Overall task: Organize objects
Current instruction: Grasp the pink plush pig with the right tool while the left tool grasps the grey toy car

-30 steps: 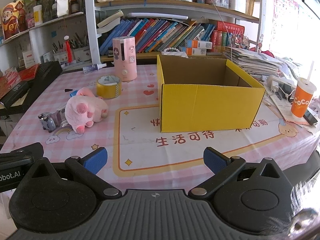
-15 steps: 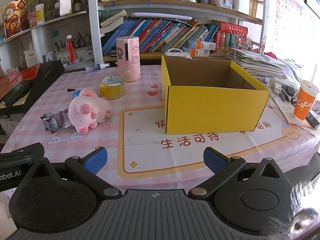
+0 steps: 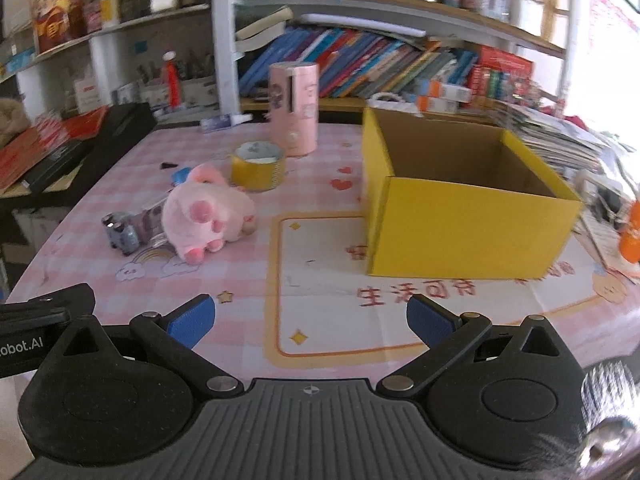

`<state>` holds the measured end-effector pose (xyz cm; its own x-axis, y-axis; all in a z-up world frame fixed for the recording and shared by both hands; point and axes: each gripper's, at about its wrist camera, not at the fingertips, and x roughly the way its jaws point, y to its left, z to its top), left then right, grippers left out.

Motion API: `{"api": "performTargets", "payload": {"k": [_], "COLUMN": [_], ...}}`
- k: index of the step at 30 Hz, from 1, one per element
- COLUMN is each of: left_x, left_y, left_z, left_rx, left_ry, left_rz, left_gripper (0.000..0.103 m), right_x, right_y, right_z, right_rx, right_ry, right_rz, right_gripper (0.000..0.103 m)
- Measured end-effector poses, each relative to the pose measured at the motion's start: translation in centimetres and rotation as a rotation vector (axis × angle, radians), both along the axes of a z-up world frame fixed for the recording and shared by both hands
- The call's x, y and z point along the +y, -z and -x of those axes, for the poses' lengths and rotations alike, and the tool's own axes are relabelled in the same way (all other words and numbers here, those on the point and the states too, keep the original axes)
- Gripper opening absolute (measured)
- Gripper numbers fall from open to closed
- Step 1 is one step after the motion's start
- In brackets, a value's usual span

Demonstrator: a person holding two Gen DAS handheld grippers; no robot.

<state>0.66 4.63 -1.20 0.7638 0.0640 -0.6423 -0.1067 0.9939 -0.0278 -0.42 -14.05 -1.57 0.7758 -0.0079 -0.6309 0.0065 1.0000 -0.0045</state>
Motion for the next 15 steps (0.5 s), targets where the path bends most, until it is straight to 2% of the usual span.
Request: {"api": "performTargets", "payload": {"k": [7,12,15], "left_x": [2.5,3.7,4.0], "left_y": [0.6,1.0,1.4], "left_z": [-2.9,-5.9,-7.5], "left_rx": [0.017,0.041,0.060], "left_ry": [-0.103,-0.126,-0.126], "left_rz": [0.013,0.039,0.025], "left_gripper": [0.103,0.103,0.103], "right_x": [2.4,3.6,4.2], "right_y": [1.1,1.7,2.3], "right_z": [-4.4,-8.2,-10.5], "right_rx": [0.030,0.034,0.041], "right_ry": [-0.131,-0.202,-0.250], "right_rz": [-0.013,-0.013,0.002], "right_gripper": [0.102,0.102,0.102]}}
